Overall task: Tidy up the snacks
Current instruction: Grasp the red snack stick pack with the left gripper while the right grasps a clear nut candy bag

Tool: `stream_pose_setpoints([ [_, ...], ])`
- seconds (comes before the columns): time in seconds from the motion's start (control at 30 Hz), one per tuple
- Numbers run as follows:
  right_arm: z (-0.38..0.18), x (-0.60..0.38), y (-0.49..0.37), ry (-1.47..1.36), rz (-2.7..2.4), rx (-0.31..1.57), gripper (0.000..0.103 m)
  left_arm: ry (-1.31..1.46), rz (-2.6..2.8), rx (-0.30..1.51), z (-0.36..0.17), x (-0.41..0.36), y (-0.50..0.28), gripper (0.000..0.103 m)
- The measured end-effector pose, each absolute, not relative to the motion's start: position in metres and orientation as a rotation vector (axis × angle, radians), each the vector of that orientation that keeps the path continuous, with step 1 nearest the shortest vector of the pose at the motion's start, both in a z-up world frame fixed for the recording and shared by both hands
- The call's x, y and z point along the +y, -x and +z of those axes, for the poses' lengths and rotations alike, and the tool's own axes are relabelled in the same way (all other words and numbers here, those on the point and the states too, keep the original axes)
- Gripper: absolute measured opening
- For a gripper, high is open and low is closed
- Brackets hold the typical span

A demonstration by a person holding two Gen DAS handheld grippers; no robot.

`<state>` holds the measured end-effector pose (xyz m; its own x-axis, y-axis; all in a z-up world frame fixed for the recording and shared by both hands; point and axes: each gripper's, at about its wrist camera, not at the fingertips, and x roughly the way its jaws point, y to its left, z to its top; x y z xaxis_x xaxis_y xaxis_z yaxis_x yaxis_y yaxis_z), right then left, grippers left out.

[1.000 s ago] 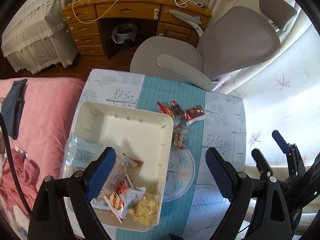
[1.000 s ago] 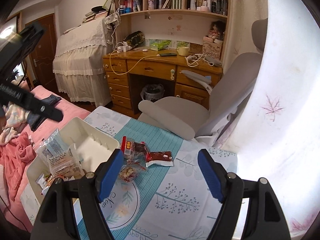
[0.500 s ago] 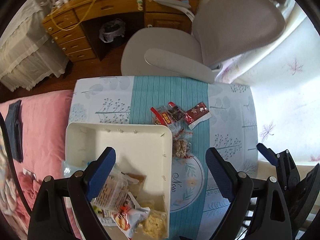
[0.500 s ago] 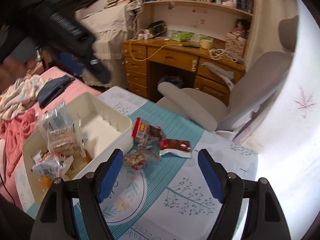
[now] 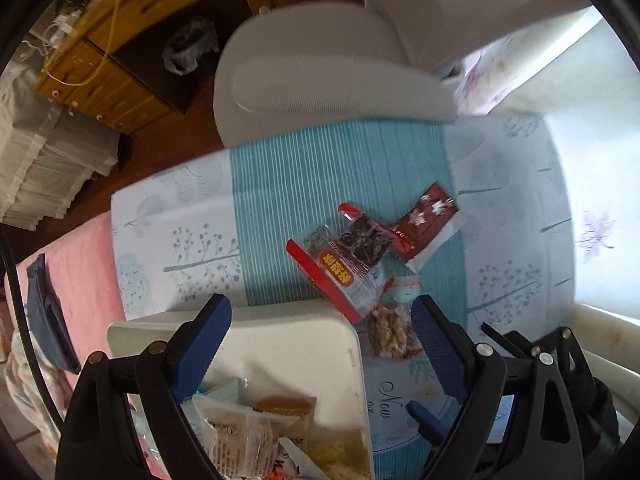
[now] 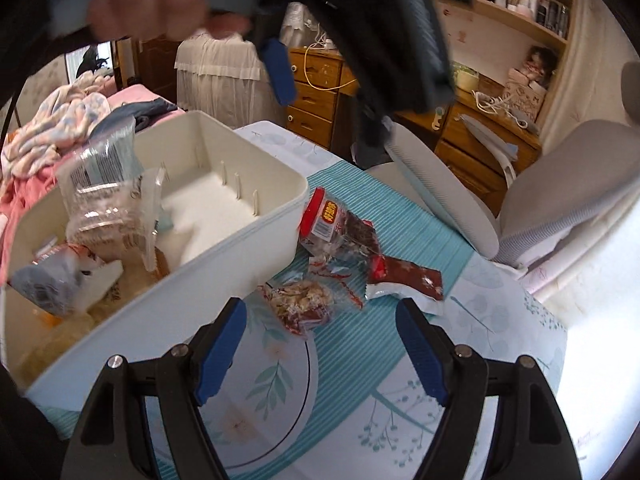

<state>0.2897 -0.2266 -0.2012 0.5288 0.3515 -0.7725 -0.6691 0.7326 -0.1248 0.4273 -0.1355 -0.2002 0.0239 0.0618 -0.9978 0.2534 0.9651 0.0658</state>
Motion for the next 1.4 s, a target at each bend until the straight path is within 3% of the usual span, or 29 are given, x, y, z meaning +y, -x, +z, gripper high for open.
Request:
stream_pose_setpoints([
  [0.43, -0.244, -0.202, -0.294, 0.615, 0.653, 0.78, 0.077, -0.37, -0.137, 1.68, -0.279, -0.158, -0.447, 0.091],
  [0.63, -0.255, -0.195, -0.299, 0.649, 0.668, 0.785, 0.067, -0.403, -0.135, 1.694, -0.293, -0.16, -0.448, 0.088],
  [0.77, -0.261, -0.19, -0.302, 0.696, 0.665, 0.794, 0.048, -0.349, -0.141, 1.719, -0.297, -0.158, -0.452, 0.066],
  [0.83, -0.262, -0.189, -0.301, 0.711, 0.661, 0.799, 0.044, -0.307, -0.163, 1.727, -0.297, -0.155, -0.453, 0.057],
  [1.23, -0.251, -0.198, -0.292, 0.696, 0.63, 0.858, 0.043, -0.173, -0.183, 1.67, -0.271, -0.14, -0.454, 0.025],
  [1.33, -0.245, -0.201, -0.287, 0.675, 0.627, 0.873, 0.041, -0.138, -0.189, 1.654, -0.261, -0.14, -0.449, 0.014],
  [1.37, -0.243, -0.201, -0.285, 0.67, 0.624, 0.877, 0.041, -0.127, -0.194, 1.648, -0.257, -0.139, -0.448, 0.004],
  [1.4, -0.241, -0.202, -0.282, 0.663, 0.621, 0.88, 0.041, -0.115, -0.202, 1.644, -0.251, -0.138, -0.447, 0.004],
])
